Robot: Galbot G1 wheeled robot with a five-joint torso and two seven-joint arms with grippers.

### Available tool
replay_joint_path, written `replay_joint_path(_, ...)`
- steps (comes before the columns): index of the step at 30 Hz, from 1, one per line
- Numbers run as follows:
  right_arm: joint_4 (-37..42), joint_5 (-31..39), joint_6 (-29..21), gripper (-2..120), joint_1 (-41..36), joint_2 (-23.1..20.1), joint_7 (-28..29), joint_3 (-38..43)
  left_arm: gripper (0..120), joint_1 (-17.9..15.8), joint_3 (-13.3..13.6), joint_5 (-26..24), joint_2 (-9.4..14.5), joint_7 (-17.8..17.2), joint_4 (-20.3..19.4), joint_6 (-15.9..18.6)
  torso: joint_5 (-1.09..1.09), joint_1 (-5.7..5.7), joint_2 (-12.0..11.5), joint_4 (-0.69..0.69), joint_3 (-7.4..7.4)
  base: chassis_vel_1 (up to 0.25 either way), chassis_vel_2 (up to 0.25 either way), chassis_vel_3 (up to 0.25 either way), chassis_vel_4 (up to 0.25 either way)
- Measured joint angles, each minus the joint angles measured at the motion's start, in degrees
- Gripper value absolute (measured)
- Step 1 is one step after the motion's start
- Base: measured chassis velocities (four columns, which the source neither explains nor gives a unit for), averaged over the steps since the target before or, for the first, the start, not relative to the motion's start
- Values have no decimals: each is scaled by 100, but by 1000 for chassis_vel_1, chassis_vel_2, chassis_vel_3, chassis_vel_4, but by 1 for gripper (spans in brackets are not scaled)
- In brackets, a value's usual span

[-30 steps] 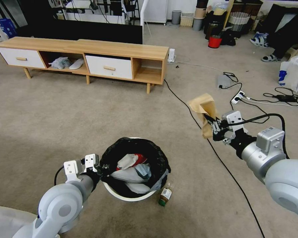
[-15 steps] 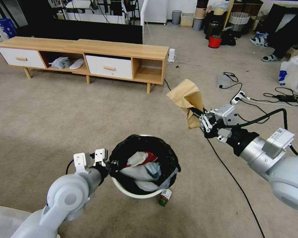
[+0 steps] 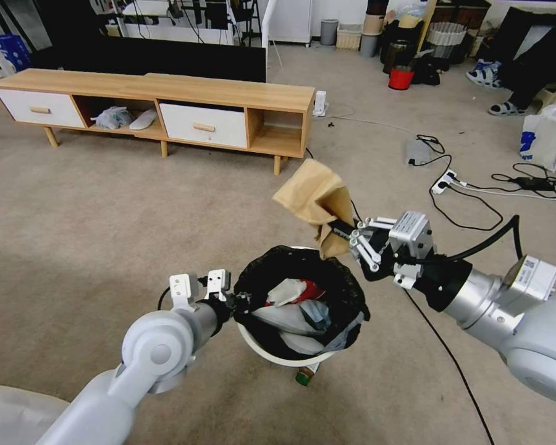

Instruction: Pick up the trash bin and place the garbage on the floor into it.

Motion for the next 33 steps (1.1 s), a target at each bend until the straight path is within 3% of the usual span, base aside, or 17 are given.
replay_joint_path(18,-229,-35,-51,0,-290,221,-370,-382,1,-128,56,-91,-110,-98,-229,0,0,0,0,0,0,0,0,0,0)
replay_joint_path(33,-352,424,-253,0,-337,267,68,-718,1,-21,-127,270,-117,34,-400,12,-1,0,0,0,0,0,0,0,0)
